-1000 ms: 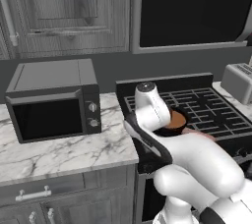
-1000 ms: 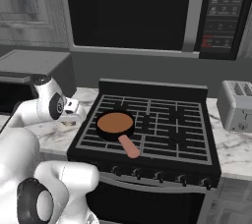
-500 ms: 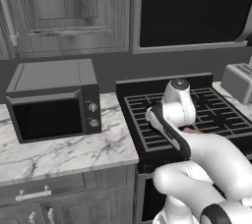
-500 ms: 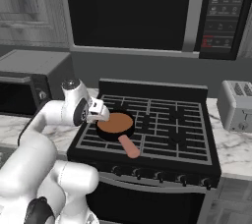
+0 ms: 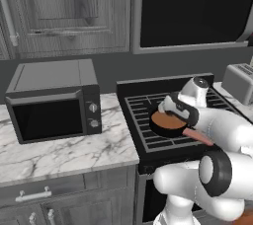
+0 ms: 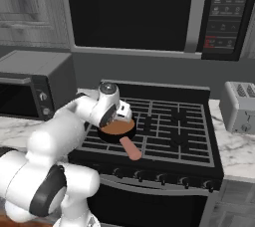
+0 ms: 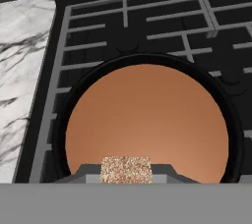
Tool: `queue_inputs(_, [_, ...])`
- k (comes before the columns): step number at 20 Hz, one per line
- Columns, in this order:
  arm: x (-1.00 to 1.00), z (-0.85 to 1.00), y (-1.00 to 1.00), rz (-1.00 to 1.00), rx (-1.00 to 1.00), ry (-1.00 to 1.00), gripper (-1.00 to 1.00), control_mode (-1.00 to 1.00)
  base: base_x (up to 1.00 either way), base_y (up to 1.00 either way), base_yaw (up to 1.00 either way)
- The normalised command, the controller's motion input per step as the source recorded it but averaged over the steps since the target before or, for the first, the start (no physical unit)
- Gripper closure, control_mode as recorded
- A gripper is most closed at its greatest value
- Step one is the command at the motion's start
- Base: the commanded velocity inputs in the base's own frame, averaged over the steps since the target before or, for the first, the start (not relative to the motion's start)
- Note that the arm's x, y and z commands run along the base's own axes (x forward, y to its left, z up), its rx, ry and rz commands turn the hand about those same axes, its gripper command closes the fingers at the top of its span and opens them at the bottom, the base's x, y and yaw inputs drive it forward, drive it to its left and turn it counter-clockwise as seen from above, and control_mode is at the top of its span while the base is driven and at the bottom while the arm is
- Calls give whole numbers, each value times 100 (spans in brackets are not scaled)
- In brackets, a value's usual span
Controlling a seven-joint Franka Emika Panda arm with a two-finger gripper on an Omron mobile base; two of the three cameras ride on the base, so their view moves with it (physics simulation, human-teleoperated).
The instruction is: Pick up the sugar cube(s) and place them in the saucepan with hot chocolate.
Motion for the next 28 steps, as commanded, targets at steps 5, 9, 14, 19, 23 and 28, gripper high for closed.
queue_inputs(5, [37,0,0,-4,-5,1,100,-100,0,0,0])
queue_inputs(9, [29,-5,0,-5,-9,0,100,-100,0,0,0])
queue_inputs(14, [8,-19,-1,-3,-11,0,100,-100,0,0,0])
queue_inputs(19, [0,-22,-8,-1,-7,-2,100,-100,0,0,0])
queue_inputs(23, [0,-10,-9,0,0,-3,100,-100,0,0,0])
queue_inputs(28, [-1,0,0,0,0,0,-100,-100,0,0,0])
